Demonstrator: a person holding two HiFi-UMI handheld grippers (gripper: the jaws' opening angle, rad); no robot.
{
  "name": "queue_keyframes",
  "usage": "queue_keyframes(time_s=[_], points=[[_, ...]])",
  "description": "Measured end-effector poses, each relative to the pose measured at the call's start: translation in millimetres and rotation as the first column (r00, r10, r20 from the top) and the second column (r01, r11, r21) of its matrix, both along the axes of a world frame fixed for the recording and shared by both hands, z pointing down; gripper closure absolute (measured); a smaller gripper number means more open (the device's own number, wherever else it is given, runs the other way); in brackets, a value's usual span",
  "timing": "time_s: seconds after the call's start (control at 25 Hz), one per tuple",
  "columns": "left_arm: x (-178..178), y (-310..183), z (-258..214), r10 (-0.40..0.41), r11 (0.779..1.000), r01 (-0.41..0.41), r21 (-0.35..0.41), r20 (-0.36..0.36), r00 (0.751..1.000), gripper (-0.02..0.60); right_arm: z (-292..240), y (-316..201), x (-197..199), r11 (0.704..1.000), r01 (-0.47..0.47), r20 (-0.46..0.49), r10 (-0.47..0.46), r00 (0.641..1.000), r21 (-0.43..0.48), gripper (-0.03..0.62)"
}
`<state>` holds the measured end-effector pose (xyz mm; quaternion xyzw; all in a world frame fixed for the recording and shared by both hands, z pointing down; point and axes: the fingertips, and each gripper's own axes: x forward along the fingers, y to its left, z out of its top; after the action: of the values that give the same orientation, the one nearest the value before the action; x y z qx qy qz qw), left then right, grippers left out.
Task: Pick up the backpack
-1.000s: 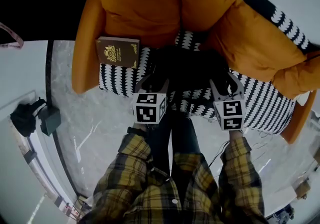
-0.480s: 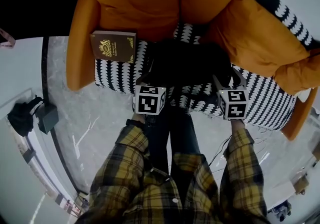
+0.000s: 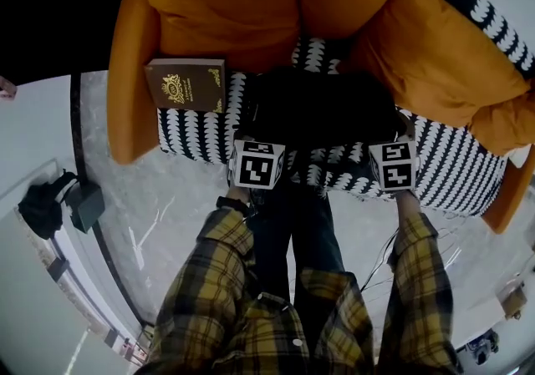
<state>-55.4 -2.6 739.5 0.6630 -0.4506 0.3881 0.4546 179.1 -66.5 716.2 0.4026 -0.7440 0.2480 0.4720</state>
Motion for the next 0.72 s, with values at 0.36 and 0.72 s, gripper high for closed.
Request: queue_keyframes(time_s=[0.36, 0.72], points=[[3, 0, 14, 0.035, 0.999, -0.034, -0.043, 0.032, 0.999, 0.336, 18, -1, -12, 0.999, 0.041, 0.037, -0.04, 0.999, -0.028, 0.307], [5, -6, 9, 0.06, 0.998, -0.058, -0.033, 0.06, 0.996, 0.389, 16, 1, -13, 0.996, 0.072, -0.011, -0.073, 0.997, -0.049, 0.413]])
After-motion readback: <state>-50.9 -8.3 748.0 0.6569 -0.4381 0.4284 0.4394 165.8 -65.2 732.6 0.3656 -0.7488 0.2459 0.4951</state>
